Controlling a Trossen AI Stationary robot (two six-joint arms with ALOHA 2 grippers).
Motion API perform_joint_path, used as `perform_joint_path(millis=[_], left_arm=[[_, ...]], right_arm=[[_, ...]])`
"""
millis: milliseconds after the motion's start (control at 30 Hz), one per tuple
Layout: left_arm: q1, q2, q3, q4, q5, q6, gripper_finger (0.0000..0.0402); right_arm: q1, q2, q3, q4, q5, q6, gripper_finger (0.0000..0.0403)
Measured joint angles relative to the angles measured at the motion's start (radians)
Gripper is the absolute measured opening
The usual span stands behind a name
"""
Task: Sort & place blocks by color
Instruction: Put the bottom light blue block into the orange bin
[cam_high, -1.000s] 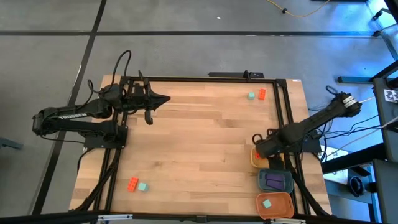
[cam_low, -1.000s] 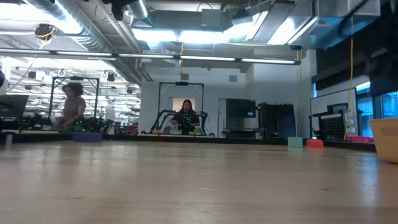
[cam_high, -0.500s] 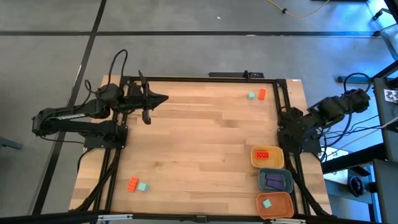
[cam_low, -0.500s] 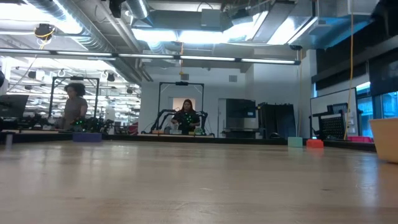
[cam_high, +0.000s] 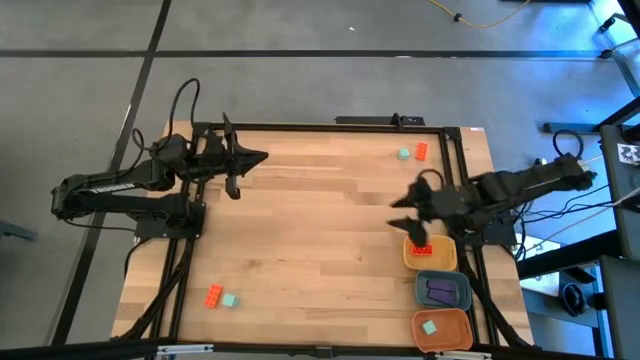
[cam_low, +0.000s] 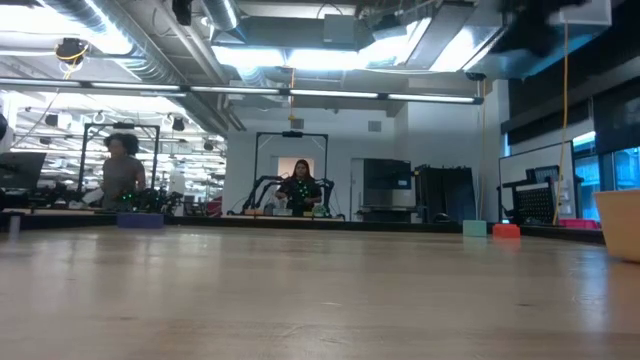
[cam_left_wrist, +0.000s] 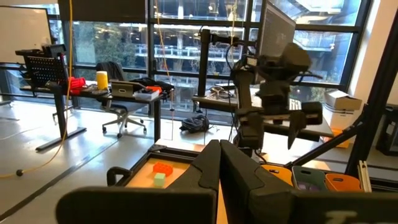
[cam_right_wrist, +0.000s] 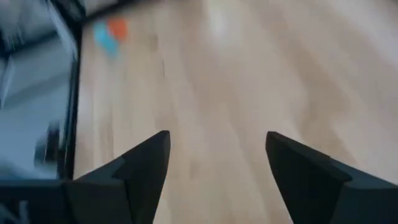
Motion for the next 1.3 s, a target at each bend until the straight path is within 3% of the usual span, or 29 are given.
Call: perform_joint_path(millis=[167,333,533,667,1033,1300], left_arm=[[0.0,0.002,0.0,0.0,0.017,-0.049,0.0],[0.0,0.002,0.0,0.0,0.056,-0.054,0.0],[0.0,0.044,0.057,-0.007,0.068,-0.054,0.0],[0.0,0.099,0.142,-0.116,0.107,-0.024,0.0],[0.0,0.106,0.173,-0.185,0.087,0.019,0.0003],[0.0,0.106,0.173,-0.195,0.117,0.042,0.0065]], right_arm=[[-0.172,0.036,-0.122,0.517,-0.015,-0.148,0.0268],[-0.309,0.082,-0.117,0.736,-0.098,-0.251,0.0268],[-0.394,0.102,0.005,0.687,-0.187,-0.376,0.0268],[-0.417,0.103,0.085,0.567,-0.247,-0.436,0.0268],[-0.417,0.108,0.112,0.517,-0.249,-0.427,0.0268],[-0.417,0.107,0.112,0.518,-0.249,-0.422,0.0268]])
